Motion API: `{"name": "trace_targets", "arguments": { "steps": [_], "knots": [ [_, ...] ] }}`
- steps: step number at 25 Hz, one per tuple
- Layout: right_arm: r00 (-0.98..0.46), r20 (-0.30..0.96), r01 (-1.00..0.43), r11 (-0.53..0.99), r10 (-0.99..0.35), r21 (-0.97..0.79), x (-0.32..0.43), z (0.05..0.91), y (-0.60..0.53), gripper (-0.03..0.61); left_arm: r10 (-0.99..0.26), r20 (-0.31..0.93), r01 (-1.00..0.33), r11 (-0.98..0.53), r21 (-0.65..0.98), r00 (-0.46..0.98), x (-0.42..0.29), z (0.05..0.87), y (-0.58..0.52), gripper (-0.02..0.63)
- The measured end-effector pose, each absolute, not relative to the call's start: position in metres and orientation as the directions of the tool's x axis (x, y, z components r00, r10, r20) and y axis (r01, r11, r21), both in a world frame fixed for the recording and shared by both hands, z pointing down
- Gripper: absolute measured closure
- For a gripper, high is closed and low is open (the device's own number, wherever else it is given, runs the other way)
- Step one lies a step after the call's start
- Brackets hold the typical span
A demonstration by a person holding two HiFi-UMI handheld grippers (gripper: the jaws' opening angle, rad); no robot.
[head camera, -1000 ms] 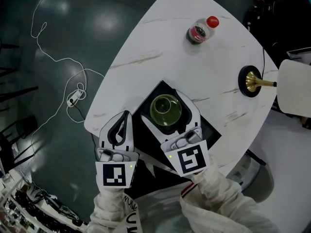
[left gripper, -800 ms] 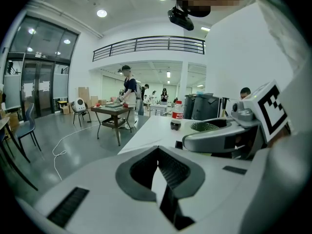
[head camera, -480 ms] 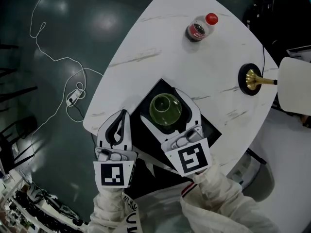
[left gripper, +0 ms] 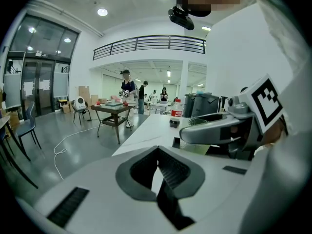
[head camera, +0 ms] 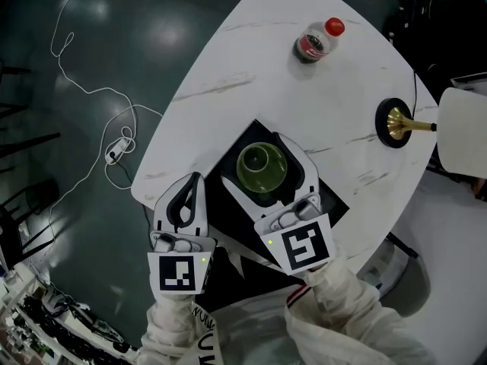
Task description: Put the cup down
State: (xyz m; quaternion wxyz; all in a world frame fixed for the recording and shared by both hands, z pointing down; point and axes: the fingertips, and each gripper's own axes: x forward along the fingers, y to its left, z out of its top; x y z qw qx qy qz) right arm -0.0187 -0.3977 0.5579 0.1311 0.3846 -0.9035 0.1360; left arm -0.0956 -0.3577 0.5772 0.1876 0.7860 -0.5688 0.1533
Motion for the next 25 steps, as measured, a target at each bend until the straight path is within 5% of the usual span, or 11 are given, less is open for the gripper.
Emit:
{"name": "trace_targets", "arguments": {
  "steps": [25],
  "knots": [
    [-0.634,0.307,-0.765,0.633,-0.71,-0.116,-0.01,0.537,-0.385,0.12,-0.832,0.442,-0.942,-0.314,0.121,0.335,-0.102,0.571,-0.326,0.603]
  ]
}}
